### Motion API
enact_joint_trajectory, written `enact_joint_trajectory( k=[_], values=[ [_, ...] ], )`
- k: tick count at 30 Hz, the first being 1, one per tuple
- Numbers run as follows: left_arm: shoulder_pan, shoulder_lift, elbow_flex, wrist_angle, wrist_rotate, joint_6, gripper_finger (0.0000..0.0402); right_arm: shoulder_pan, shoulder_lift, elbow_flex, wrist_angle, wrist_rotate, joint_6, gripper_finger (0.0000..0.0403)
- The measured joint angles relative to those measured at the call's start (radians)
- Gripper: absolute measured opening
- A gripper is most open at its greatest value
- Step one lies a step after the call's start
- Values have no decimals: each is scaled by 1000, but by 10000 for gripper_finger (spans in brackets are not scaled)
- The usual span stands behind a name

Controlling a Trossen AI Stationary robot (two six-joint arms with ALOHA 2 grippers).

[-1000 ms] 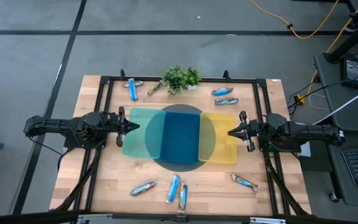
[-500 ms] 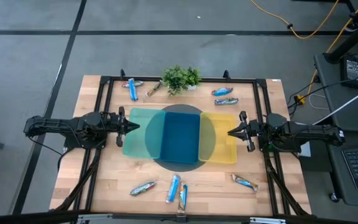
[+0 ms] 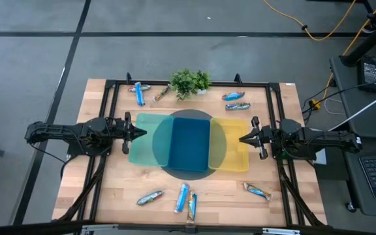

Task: Pick and place Granola Bars by type

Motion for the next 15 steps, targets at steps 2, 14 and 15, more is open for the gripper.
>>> enact_joint_trajectory(
  k=[2, 14, 15],
  values=[
    [0, 0, 0, 0, 0, -1, 6, 0, 0, 0, 0, 0, -1, 35],
    [0, 0, 0, 0, 0, 0, 9, 0, 0, 0, 0, 0, 0, 35],
    [0, 0, 0, 0, 0, 0, 8, 0, 0, 0, 0, 0, 0, 35]
  ],
)
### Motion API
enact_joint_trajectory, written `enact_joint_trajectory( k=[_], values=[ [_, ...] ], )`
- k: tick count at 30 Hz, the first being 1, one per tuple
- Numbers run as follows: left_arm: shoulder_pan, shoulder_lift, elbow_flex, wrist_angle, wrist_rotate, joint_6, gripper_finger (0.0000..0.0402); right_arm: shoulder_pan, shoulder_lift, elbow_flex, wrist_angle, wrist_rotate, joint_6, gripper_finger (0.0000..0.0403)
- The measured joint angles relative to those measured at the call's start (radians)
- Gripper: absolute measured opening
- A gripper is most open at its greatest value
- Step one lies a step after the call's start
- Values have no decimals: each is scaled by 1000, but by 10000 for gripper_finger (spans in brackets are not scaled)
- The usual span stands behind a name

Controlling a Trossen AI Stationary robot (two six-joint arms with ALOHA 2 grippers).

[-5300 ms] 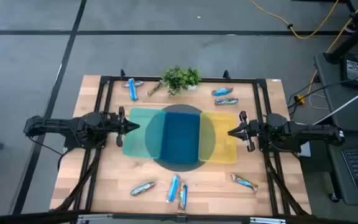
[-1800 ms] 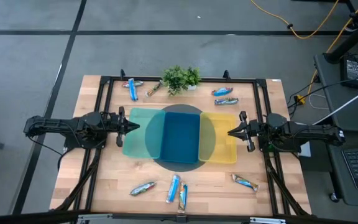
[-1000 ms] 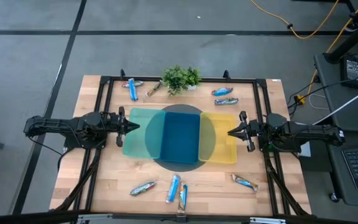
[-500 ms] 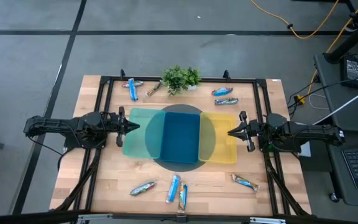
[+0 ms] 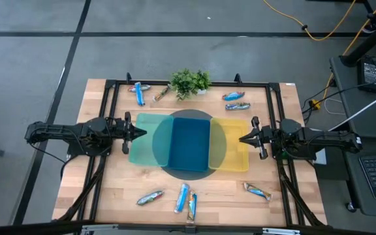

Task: Pick and place Granola Bars by type

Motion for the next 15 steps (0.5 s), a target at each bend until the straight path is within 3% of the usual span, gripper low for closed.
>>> enact_joint_trajectory(
  k=[15],
  values=[
    [0, 0, 0, 0, 0, 0, 8, 0, 0, 0, 0, 0, 0, 35]
  ],
)
